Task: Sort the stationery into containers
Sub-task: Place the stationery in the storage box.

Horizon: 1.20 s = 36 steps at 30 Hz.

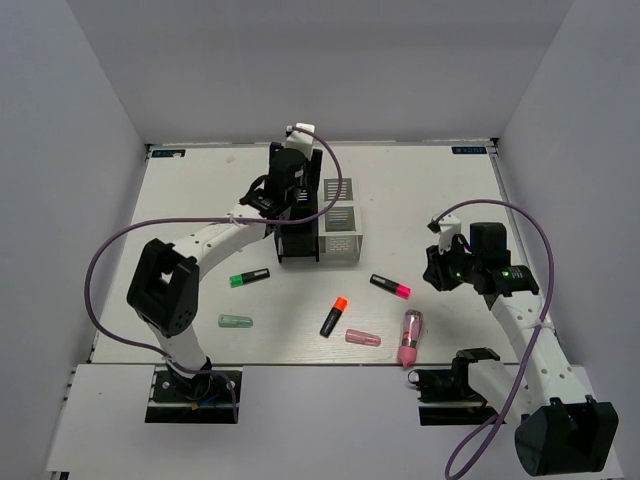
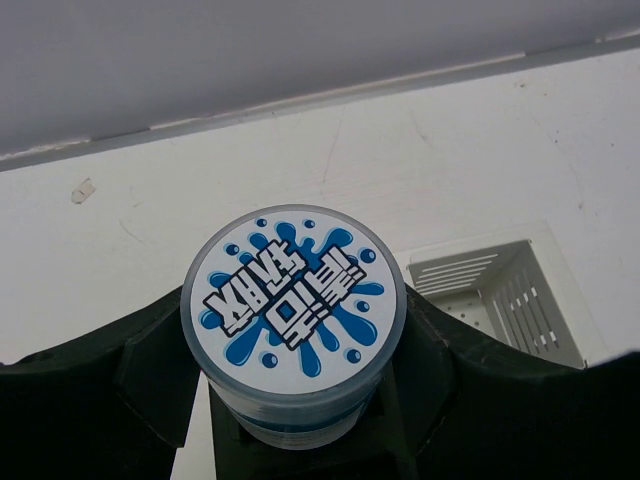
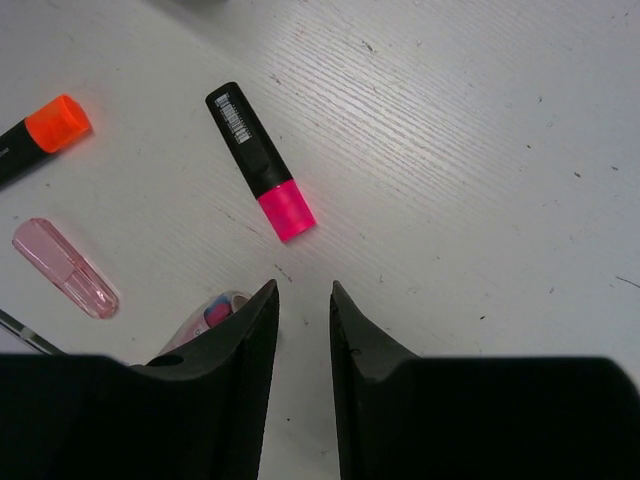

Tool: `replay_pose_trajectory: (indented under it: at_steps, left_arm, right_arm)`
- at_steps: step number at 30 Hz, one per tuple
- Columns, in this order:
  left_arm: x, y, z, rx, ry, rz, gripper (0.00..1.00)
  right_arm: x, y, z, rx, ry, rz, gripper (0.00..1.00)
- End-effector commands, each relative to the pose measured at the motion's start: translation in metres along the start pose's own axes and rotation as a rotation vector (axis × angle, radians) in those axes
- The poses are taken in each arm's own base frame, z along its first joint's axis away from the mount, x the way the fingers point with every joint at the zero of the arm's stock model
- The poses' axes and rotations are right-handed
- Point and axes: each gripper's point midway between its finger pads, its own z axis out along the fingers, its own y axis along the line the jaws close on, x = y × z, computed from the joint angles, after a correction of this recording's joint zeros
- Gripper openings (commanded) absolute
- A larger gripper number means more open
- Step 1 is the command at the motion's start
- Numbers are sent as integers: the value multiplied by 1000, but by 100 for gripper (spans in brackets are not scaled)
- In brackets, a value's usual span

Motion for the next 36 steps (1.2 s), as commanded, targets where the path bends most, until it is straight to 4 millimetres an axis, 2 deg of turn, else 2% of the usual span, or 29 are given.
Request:
replay_pose_trajectory:
  at_steps: [1, 9, 12, 18, 36]
  left_arm:
    - [-30, 10, -2, -40, -106, -56, 0]
    - [-21, 20, 8, -88, -127, -96, 0]
    - [-20, 20, 10, -91, -123, -94, 0]
    - [-3, 20, 17, -101, -86, -84, 0]
    - [20, 16, 30, -106, -39, -121, 0]
  right_arm:
    - [-6, -1, 0, 3, -27, -13, 31]
    - [-6, -2, 1, 6, -26, -13, 31]
    - [-5, -2, 1, 6, -23, -14, 31]
    - [-5, -3, 1, 12, -22, -11, 32]
    - [-4, -6, 1, 27, -18, -12, 34]
